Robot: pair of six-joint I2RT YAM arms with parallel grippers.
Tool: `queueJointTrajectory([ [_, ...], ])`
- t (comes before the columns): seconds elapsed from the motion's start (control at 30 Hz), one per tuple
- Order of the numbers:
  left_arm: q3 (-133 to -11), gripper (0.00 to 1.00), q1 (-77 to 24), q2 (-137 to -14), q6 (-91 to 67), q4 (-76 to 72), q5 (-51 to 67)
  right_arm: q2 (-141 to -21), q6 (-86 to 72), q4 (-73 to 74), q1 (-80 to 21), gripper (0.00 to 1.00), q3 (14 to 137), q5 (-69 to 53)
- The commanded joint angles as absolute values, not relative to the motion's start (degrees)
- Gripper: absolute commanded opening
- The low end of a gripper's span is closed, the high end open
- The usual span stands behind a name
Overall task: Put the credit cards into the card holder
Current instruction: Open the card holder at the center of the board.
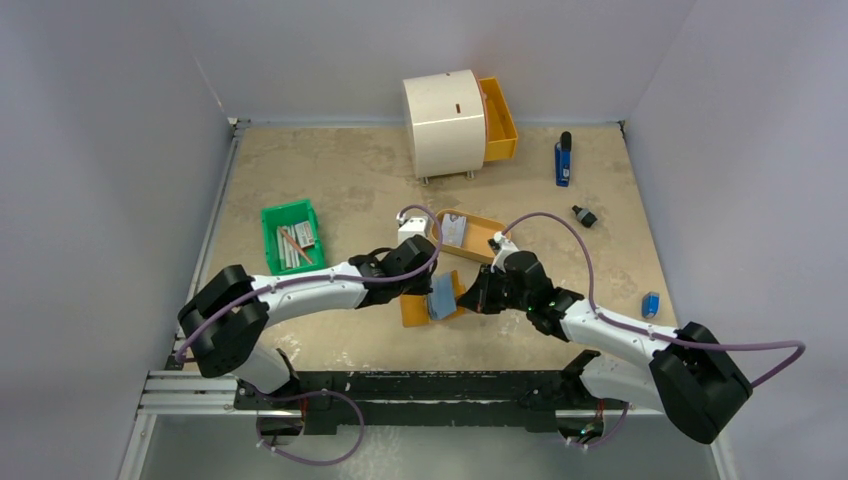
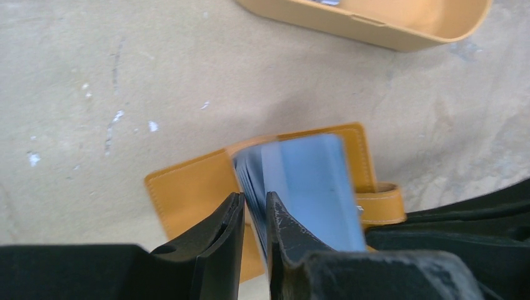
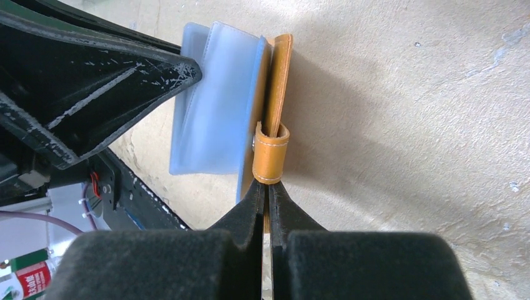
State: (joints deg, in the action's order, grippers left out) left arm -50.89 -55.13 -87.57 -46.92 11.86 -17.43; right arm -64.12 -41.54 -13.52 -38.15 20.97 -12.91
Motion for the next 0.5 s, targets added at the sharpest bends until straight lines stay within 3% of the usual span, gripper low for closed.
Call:
queueJointTrajectory([
  [0.0, -49.7, 0.17, -54.8, -86.4, -45.2, 17.5, -21.3, -64.2, -40.4, -14.7, -38.3, 0.00, 23.7, -11.7],
  [0.37, -46.3, 0.14, -54.8, -86.1, -46.3, 15.7, -21.3, -63.2, -40.9, -13.9, -38.5, 0.00, 22.7, -10.6],
  [0.47, -46.4, 0.14, -54.8, -86.5, -46.4, 14.9, -21.1, -62.7, -40.9, -11.1, -38.5, 0.12, 23.1, -8.9],
])
